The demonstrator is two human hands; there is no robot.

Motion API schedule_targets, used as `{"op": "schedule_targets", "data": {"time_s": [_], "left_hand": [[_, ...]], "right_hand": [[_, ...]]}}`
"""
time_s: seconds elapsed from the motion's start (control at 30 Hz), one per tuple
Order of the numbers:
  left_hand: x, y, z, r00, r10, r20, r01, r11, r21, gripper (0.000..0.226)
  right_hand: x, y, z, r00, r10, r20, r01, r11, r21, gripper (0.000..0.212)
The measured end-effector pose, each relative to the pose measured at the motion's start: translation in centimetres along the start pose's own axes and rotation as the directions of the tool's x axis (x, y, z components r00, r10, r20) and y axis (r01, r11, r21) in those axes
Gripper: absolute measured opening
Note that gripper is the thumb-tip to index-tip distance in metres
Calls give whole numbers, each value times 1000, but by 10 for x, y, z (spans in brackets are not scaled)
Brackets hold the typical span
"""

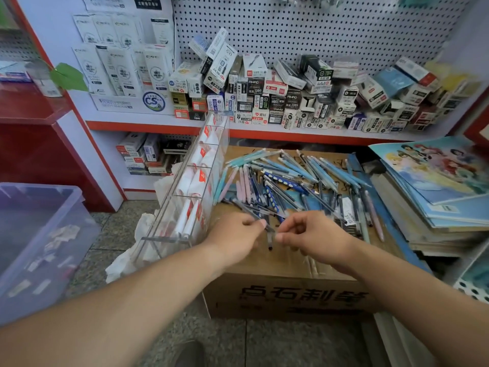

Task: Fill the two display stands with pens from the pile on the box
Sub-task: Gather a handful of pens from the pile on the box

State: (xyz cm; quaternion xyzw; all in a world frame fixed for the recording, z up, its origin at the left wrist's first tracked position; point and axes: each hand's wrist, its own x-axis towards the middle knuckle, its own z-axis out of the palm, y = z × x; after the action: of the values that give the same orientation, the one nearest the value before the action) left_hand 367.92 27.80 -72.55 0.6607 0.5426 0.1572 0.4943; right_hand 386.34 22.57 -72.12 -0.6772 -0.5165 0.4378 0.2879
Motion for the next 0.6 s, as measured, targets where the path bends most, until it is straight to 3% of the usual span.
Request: {"op": "schedule_targets", "data": {"time_s": [0.1, 0.2, 0.4, 0.6], "left_hand": [[1, 4, 5, 987, -138, 85, 157, 944, -291, 19], [0, 7, 7, 963, -223, 153, 268, 863, -429, 17], [-1, 5, 3, 974, -208, 93, 227, 856, -465, 13], [0, -6, 1, 980, -194, 41, 196, 912, -360, 15]], "right_hand": [[-7, 1, 4, 999, -26, 47, 26, 1000, 1, 12], [-7, -1, 5, 998, -27, 50, 27, 1000, -6, 13], [23, 6, 2, 963, -157, -221, 79, 942, -327, 6], [51, 4, 19, 952, -207, -224, 76, 872, -484, 24]]}}
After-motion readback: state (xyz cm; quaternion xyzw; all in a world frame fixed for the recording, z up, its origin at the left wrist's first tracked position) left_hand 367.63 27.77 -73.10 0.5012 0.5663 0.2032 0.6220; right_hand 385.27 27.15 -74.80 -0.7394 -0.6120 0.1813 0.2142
